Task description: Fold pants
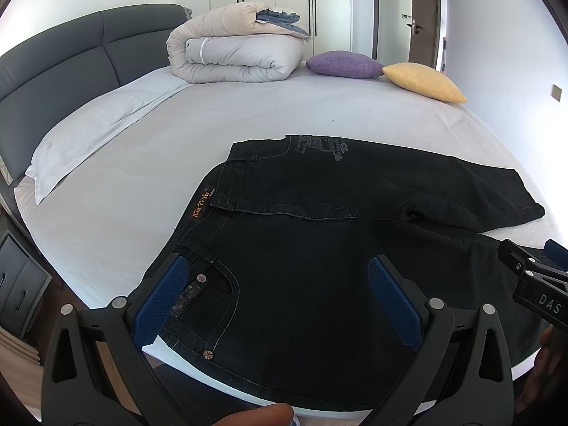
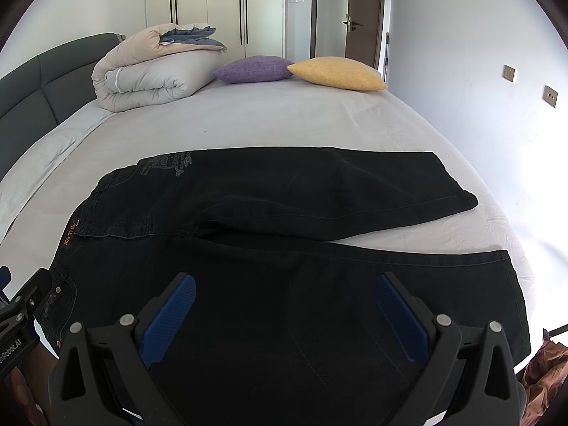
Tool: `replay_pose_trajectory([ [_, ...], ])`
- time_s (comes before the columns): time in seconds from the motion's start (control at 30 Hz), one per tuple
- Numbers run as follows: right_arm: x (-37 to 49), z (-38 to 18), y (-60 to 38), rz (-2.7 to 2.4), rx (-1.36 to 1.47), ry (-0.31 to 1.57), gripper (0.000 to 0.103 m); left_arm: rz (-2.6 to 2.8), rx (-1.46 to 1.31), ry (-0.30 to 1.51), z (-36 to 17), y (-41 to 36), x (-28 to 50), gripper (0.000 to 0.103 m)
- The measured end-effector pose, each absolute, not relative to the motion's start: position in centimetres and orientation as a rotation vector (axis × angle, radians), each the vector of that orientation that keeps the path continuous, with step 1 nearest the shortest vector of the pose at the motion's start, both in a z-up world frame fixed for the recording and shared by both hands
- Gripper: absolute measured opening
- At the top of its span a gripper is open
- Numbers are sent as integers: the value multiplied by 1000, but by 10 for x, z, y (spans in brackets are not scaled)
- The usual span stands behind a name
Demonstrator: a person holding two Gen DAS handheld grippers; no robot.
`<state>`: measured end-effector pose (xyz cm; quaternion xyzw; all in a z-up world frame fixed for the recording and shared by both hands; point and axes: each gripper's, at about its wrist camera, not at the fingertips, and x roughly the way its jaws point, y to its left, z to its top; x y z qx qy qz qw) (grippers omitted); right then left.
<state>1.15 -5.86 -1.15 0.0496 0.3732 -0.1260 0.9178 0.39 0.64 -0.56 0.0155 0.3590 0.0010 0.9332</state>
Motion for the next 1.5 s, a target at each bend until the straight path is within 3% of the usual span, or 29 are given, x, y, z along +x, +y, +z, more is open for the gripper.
replay_pose_trajectory([
  [1.5, 12, -23, -45, -241, 93, 786, 103, 25, 8, 741, -13, 10, 5, 103],
])
